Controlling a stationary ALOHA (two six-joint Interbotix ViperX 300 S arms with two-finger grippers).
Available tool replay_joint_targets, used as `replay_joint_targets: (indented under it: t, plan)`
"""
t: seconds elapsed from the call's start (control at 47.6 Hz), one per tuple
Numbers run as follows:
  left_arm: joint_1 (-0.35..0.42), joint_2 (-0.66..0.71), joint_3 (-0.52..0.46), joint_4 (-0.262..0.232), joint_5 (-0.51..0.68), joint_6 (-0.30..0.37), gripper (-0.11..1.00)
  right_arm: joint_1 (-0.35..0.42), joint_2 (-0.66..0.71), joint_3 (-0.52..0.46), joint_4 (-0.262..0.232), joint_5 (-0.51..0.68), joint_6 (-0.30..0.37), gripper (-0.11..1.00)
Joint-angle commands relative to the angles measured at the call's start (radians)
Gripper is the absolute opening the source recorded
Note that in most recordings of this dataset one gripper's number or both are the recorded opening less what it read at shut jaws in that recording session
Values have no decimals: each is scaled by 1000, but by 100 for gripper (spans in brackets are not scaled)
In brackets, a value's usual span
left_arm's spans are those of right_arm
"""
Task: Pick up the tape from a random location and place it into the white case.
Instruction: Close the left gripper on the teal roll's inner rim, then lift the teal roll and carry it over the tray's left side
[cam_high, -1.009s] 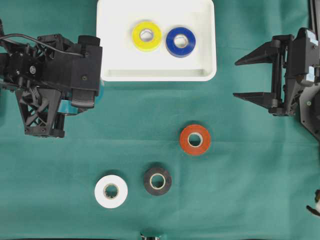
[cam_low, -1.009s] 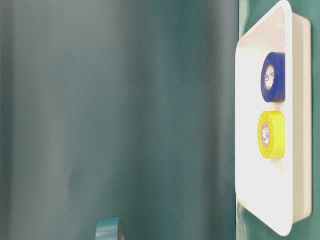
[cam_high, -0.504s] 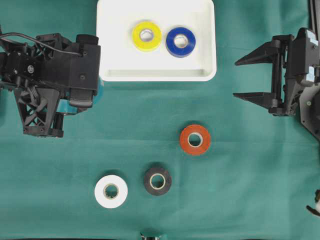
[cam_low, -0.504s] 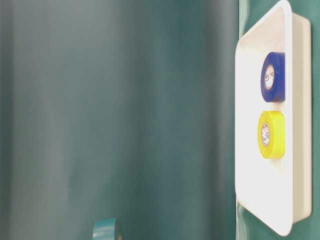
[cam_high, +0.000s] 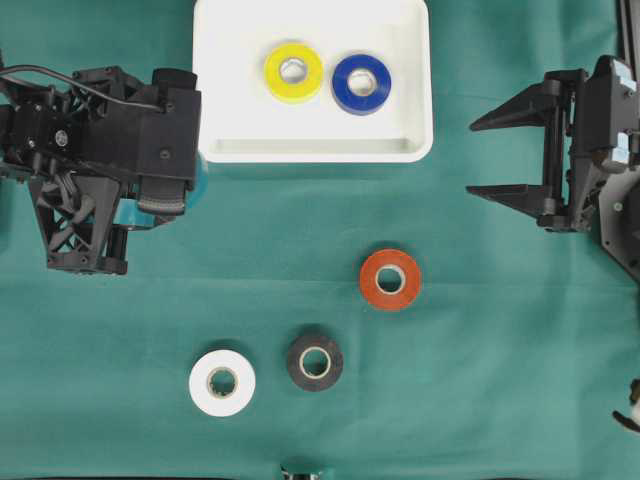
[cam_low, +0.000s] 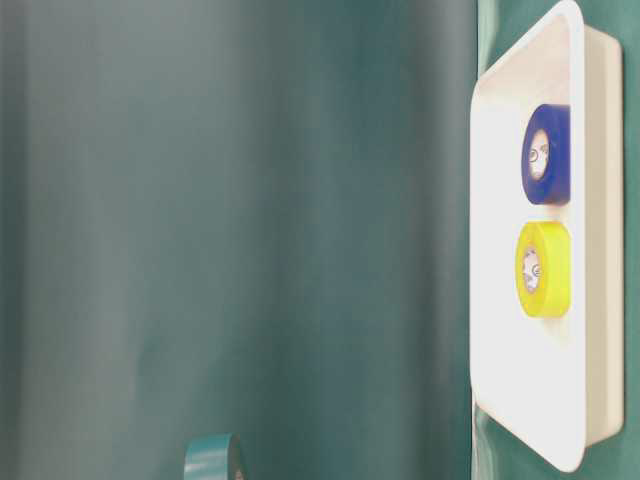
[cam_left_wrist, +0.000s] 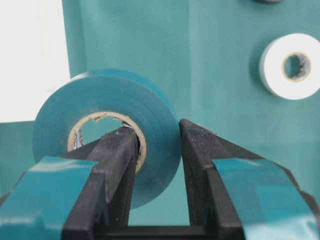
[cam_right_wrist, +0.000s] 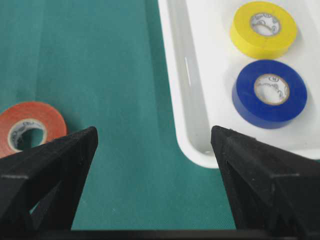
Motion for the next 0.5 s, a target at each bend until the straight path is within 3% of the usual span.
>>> replay_joint_targets:
  t: [0.0,0.483]
  plan:
    - [-3,-20,-18,3,-8,0,22,-2,0,-25,2,-5,0,90]
    - [0,-20,-17,3,-37,2,22,-2,0,-25,2,0,0,90]
